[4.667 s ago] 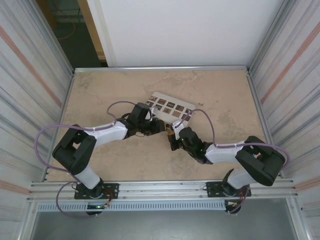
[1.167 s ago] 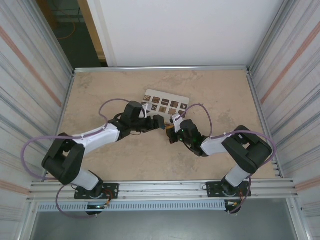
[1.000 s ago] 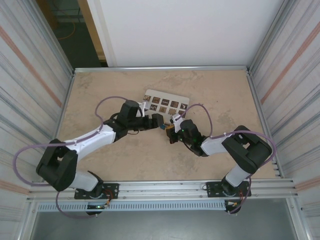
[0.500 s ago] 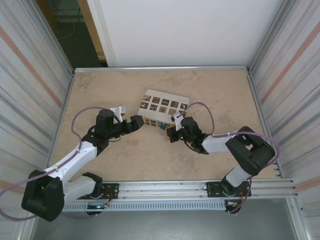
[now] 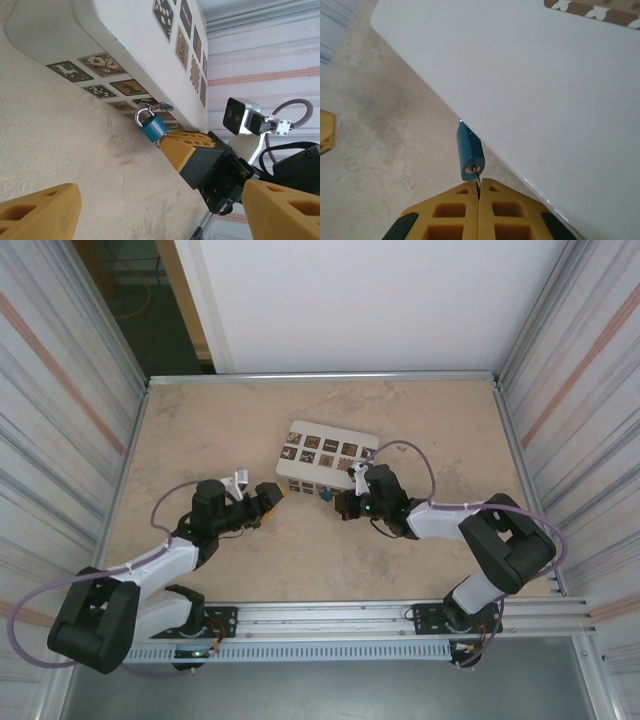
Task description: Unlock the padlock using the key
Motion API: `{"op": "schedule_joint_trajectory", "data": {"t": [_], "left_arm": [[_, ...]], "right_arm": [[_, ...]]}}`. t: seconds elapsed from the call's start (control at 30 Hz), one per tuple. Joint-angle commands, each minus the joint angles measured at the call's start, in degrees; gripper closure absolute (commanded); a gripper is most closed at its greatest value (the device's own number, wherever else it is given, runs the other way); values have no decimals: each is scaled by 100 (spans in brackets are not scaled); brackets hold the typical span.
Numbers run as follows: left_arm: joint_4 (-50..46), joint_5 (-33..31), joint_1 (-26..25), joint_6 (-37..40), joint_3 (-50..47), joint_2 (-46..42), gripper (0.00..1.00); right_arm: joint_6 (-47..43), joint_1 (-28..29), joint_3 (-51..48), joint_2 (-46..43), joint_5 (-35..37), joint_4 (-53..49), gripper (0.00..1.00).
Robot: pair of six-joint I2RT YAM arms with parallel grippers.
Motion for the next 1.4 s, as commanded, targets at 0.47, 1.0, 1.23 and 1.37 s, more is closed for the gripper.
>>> {"op": "schedule_joint_trajectory", "data": {"t": [0.47,1.0,1.23,1.37], "left_arm": [[2802,-462,-1016,-1243,91,1943,25],[4501,-1195,-1443,-1884,116,3344,42],[4658,-1327,-1570,-1974,190,3599,45],[4828,-1369,-1634,-2079,260,3816,49]], "right_arm": [[1072,-5,171,-285,-541,-434,100],[2241,42,127,-257,-570,-397,100],[2473,158,179,-186,-545,-303,100],[2609,214,207,-164,-536,-222,100]]}}
